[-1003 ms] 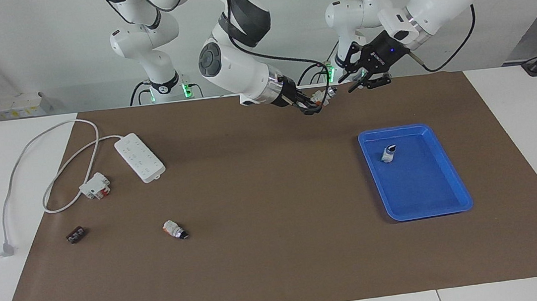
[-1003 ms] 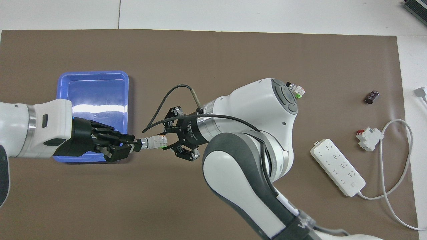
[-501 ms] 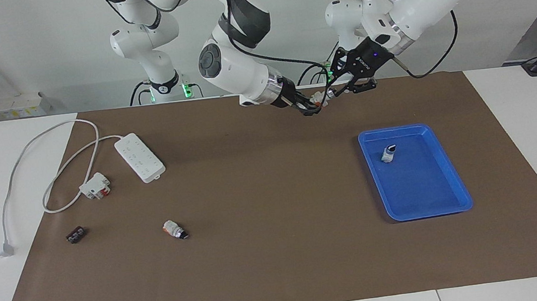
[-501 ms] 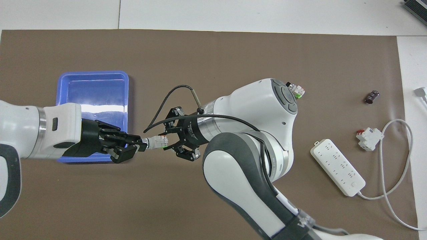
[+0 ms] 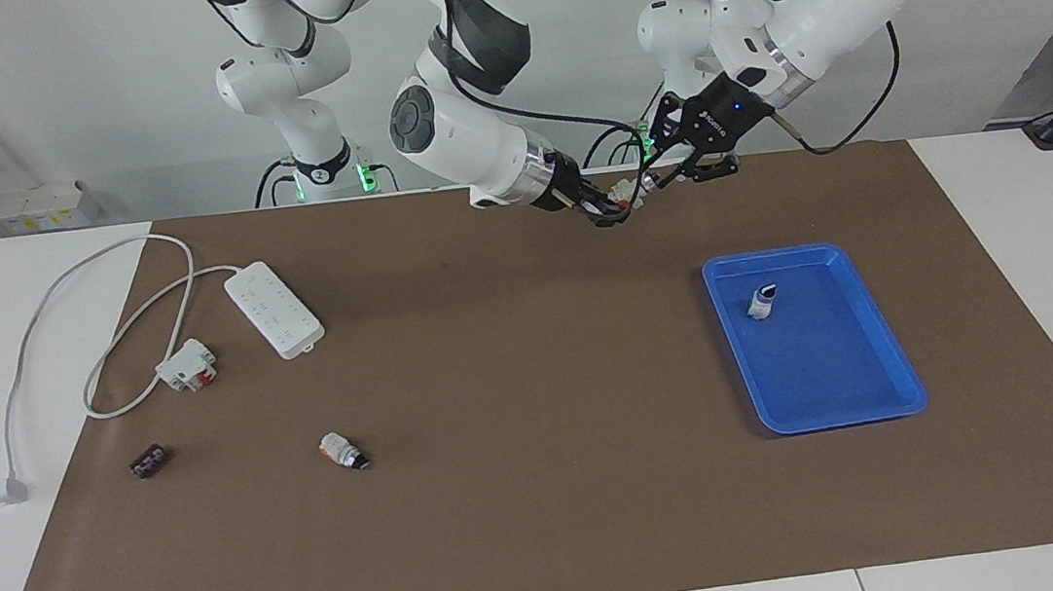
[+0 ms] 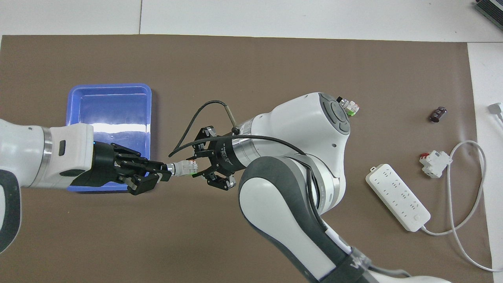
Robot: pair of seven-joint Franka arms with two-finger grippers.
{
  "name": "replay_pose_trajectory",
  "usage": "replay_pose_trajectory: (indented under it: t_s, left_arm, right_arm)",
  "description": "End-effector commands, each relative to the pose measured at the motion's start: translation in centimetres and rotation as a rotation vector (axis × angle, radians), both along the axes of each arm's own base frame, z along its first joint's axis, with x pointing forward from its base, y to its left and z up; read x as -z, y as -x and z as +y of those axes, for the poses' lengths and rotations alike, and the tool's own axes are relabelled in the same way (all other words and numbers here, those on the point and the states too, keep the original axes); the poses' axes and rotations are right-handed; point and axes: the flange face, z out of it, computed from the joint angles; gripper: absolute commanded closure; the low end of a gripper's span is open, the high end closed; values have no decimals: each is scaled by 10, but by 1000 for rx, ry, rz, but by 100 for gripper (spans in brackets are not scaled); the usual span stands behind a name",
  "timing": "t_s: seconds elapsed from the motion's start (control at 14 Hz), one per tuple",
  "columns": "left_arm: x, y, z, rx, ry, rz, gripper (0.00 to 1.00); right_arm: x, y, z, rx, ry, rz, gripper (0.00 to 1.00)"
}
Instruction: Turn and place switch with both arms
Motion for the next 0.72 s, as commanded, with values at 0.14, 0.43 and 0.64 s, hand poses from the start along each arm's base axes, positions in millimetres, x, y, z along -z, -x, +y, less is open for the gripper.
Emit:
replay_pose_trajectory:
  t_s: [0.14,0.43,0.64]
  left_arm:
    - [-1,11,9,19,40,-20,72]
    - [-1,10,13,26,43,-31,72]
    - [1,12,14,31,43,-31,73]
  right_arm:
    - [-6,2,-1,4,-2,-4,100]
    - [-7,0,-4,3,-3,-2,100]
    - [-8,-5,-10,11,-4,-9,100]
